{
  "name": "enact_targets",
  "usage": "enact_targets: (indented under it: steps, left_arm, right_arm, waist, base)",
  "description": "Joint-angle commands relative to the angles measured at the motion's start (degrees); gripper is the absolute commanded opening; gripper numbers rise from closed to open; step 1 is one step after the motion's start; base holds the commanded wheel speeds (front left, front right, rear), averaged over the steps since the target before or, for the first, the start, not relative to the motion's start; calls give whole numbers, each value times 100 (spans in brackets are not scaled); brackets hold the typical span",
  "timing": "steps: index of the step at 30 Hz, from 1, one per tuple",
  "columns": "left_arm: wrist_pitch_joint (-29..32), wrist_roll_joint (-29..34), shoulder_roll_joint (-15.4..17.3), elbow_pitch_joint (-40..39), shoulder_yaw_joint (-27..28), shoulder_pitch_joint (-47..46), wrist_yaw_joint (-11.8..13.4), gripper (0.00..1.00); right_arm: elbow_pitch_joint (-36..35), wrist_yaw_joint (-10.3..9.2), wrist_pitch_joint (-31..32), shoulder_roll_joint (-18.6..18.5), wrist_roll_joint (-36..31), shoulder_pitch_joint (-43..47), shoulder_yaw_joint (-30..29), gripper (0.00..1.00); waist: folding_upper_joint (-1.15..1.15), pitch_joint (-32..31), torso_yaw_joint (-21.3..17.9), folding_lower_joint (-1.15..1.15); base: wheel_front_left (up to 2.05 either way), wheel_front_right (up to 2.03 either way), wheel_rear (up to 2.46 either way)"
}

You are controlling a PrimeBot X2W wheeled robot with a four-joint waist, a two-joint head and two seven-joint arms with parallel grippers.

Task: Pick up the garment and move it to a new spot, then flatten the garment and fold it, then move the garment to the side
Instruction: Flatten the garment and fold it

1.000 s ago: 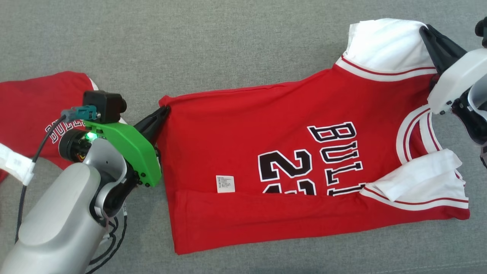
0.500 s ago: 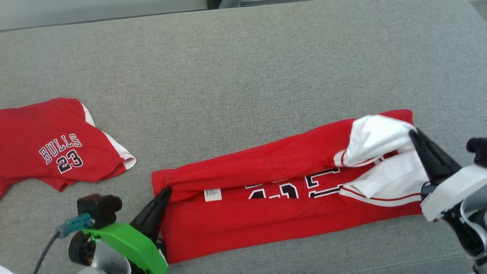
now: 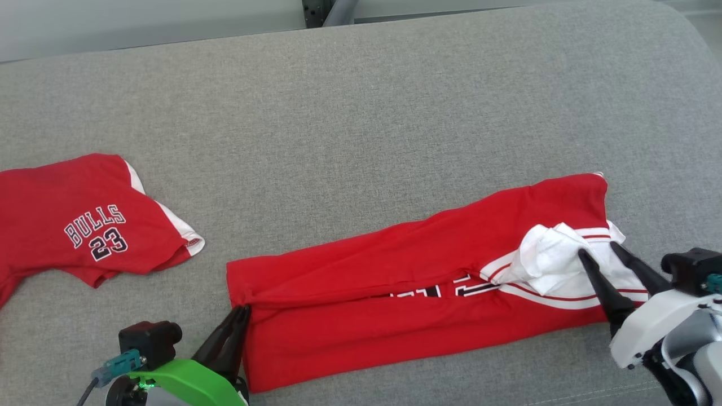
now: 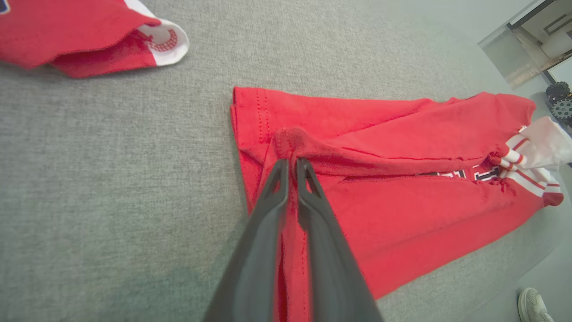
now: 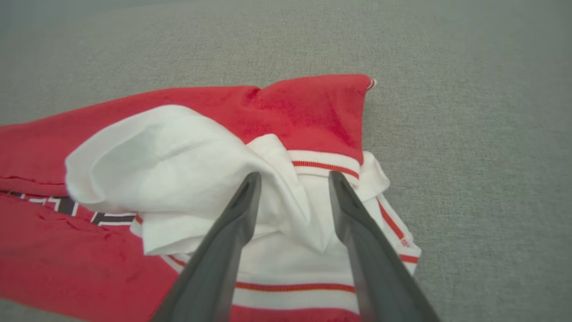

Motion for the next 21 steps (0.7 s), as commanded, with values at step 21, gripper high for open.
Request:
enact_targets:
  steps: [21]
  left_arm:
    - [-1257, 2004, -834, -248, 1072, 664, -113, 100]
  right_arm:
    - [672, -5, 1123, 336, -942, -478, -796, 100]
  waist:
    - [28, -76, 246, 0]
  base:
    - [0, 0, 0]
